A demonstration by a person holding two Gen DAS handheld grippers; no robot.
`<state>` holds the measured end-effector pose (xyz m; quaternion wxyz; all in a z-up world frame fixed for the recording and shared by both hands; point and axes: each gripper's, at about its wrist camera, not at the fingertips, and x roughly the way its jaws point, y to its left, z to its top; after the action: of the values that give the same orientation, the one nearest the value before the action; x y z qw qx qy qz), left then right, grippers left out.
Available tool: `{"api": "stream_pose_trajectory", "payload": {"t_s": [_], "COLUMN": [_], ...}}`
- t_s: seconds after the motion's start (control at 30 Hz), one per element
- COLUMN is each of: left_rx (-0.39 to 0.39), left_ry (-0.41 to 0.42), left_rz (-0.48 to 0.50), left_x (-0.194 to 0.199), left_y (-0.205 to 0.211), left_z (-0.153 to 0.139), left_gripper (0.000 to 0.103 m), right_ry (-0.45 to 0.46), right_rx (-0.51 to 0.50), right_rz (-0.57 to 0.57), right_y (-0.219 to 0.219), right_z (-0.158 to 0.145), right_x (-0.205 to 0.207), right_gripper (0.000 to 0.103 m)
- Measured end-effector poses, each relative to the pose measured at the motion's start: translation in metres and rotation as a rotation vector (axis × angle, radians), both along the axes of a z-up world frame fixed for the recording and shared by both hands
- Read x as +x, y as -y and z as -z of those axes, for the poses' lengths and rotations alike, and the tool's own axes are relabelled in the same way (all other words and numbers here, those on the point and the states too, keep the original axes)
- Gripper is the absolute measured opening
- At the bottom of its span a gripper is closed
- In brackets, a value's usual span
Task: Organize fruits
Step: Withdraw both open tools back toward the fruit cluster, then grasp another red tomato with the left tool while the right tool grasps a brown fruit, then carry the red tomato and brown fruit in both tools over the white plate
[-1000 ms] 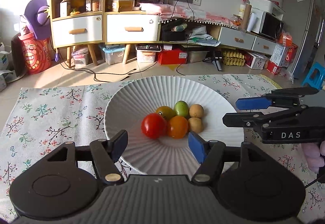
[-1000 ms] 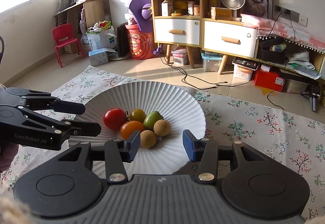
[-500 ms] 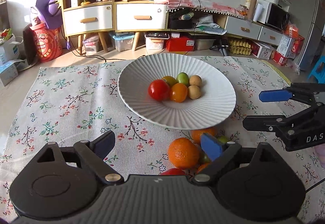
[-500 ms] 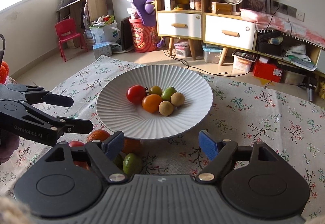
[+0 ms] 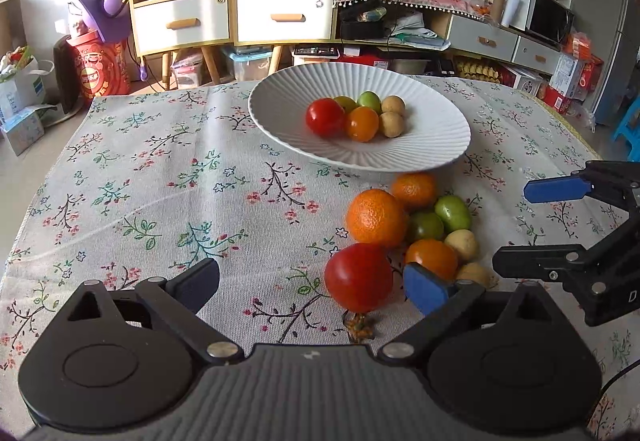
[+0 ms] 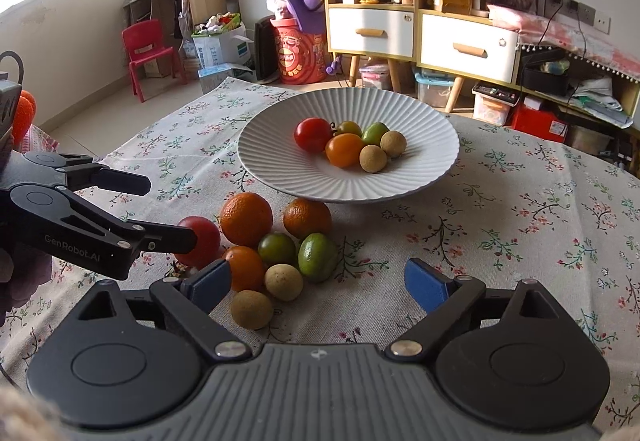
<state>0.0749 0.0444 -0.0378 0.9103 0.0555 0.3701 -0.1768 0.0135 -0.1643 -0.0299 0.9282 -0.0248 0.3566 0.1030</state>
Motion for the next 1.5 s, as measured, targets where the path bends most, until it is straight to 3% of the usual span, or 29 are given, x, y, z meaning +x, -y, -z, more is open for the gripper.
{"api": "stream_pose_trajectory", "payload": {"t_s": [0.17,0.27,0.43,0.67,0.9,1.0,1.5], "left_rx": [-0.019,-0.04,-0.05,-0.071,-0.079,-0.087,-0.08], "left_ry": [0.002,0.005,-0.01,-0.021,-0.023,-0.025,-0.045], "left_rz": [0.002,0.024,0.059,0.073,0.063,0.059,0.035], "left_x": [-0.004,-0.006,-0.007,-0.006,-0.004,-0.003,-0.004], "left_y": [-0.001,0.001,0.006,0.011,0.013,0.011,0.007], "left_z": [0.006,0.008,0.012,0.012,0.011,0.01,0.004], "left_gripper": [0.095,0.093,0.078,0.06,0.036,0.035,0.035], "right_ry": [-0.021,-0.029,-0.049,-0.044,-0.061,-0.056,-0.055], "right_rx": [-0.034,-0.045,-0.046,-0.041,-0.003,-0.012,0.021], "right_rz": [-0.033,-0.061,-0.087,-0.089,-0.097,-0.103,-0.116], "right_y": [-0.011,-0.017,-0.023,-0.025,-0.025,-0.027,-0.027], "right_z": [0.01,0.014,0.019,0.018,0.016,0.017,0.012], "right_x": [-0.005,-0.01,-0.016,-0.017,-0.016,-0.017,-0.015], "right_gripper": [0.092,0.086,0.069,0.056,0.03,0.023,0.024]}}
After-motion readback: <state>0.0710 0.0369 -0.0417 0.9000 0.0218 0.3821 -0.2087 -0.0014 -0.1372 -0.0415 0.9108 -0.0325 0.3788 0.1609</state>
